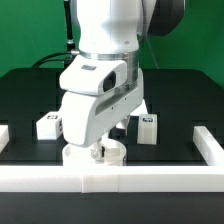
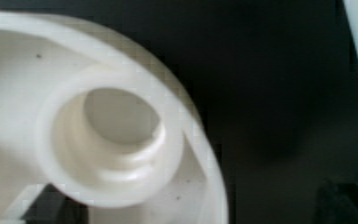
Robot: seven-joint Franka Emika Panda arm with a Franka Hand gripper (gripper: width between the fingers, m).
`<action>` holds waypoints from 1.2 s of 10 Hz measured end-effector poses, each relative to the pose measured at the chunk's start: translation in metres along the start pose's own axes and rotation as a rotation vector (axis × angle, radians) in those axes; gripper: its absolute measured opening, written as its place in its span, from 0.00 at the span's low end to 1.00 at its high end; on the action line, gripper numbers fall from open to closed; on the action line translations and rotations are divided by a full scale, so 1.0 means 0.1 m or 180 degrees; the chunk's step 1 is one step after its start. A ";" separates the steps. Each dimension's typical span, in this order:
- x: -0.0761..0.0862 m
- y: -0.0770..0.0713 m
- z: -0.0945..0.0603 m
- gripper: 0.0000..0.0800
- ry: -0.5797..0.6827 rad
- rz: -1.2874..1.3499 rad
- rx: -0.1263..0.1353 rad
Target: Assemble stool
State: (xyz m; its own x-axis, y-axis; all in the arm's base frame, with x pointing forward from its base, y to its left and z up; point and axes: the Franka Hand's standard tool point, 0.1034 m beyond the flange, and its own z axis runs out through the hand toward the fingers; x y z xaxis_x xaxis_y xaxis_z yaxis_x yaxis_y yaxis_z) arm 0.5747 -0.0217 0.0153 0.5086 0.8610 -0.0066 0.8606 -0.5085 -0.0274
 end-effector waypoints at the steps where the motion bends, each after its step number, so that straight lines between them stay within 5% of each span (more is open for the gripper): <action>1: 0.00 0.00 0.01 0.66 0.0008 0.0000 -0.0012; 2: 0.00 0.00 0.01 0.66 0.0017 0.0000 -0.0025; 5: 0.00 0.00 0.01 0.11 0.0021 0.0000 -0.0032; 12: -0.02 -0.03 0.03 0.04 -0.0005 0.0005 0.0010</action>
Offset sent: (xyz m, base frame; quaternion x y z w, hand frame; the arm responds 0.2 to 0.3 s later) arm -0.0007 -0.0001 0.0007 0.0011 0.0090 0.0030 1.0000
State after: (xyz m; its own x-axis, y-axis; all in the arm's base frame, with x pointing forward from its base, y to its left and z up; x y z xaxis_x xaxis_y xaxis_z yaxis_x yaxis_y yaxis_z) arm 0.5713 -0.0218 0.0126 0.5100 0.8601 -0.0082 0.8596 -0.5100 -0.0305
